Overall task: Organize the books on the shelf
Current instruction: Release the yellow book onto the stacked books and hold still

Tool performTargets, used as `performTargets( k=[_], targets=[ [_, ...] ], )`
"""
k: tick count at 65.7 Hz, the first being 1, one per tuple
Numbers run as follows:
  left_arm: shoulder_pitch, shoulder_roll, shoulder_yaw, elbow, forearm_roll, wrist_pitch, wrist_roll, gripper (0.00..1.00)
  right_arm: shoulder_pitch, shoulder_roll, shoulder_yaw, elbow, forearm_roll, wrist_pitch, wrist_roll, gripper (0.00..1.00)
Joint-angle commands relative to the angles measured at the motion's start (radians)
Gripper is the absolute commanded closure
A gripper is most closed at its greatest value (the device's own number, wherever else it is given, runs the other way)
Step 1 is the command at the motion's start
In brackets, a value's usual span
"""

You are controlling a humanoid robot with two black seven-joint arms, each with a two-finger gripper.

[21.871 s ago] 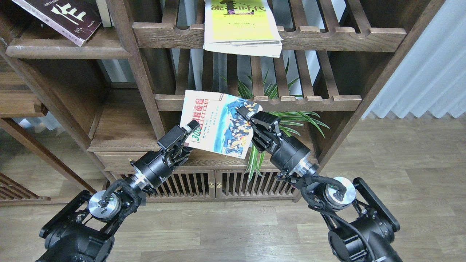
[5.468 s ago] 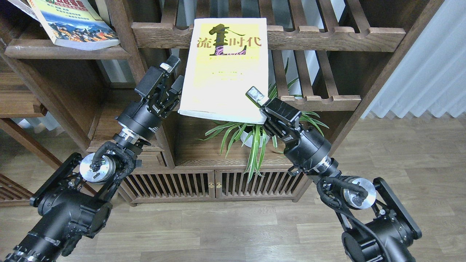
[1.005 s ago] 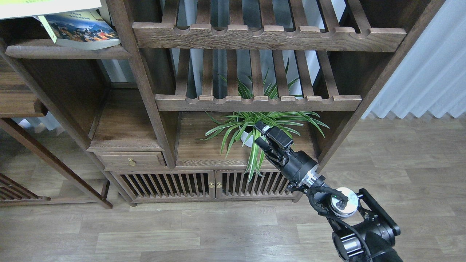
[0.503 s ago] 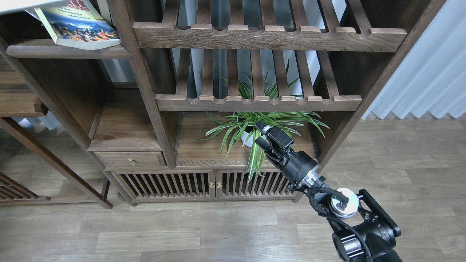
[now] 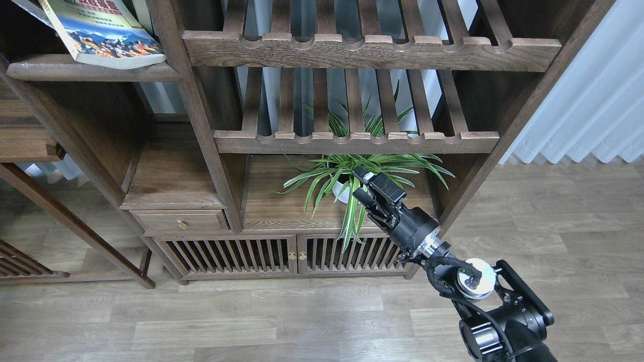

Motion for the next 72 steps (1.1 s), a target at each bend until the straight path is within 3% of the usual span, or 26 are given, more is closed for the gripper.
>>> performTargets(
  k=[1,17,35,63,69,72],
  targets=[
    [-0.031,0.002,0.001,0.021,0.000,0.000,0.000,0.96,0.002,0.000,0.000,0.000,0.002,0.000,0.000,0.13],
    [-0.080,0.002,0.033,0.075,0.000,0.000,0.000,0.96,0.002,0.000,0.009,0.000,0.002,0.003,0.000,0.13],
    [-0.149,0.002,0.071,0.222,0.000,0.000,0.000,0.96,0.003,0.000,0.020,0.000,0.003,0.002,0.000,0.13],
    [-0.146,-0.018,0.102,0.239,0.000,0.000,0.000,0.94,0.037,0.000,0.009,0.000,0.002,-0.001,-0.002,0.13],
    [-0.146,-0.021,0.107,0.236,-0.002,0.000,0.000,0.91,0.041,0.000,0.009,0.000,0.002,-0.001,-0.002,0.13],
    [-0.148,-0.021,0.116,0.236,-0.002,0.000,0.000,0.83,0.041,0.000,0.009,0.000,0.003,-0.001,-0.002,0.13]
  ],
)
